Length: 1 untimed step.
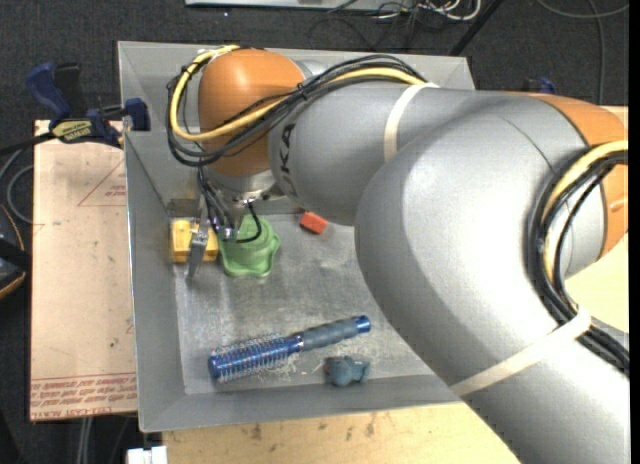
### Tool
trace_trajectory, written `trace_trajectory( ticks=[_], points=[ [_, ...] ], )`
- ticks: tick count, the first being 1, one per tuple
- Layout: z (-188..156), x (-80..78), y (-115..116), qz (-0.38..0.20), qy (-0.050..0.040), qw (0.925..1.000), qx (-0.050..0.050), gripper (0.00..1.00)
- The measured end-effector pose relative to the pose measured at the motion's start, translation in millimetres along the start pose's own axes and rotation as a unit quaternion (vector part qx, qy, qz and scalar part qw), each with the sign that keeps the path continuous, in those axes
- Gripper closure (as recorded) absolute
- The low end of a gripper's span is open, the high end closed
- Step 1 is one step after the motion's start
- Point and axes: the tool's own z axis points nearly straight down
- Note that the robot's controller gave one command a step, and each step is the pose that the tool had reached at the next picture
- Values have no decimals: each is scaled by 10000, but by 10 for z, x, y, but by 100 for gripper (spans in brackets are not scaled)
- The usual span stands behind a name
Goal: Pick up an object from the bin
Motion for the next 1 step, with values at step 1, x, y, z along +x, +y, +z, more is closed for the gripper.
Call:
trace_trajectory(
  ticks=[1],
  points=[
    [-14, -21, -6, 3, -36, 10000, -2, 100]
  ],
)
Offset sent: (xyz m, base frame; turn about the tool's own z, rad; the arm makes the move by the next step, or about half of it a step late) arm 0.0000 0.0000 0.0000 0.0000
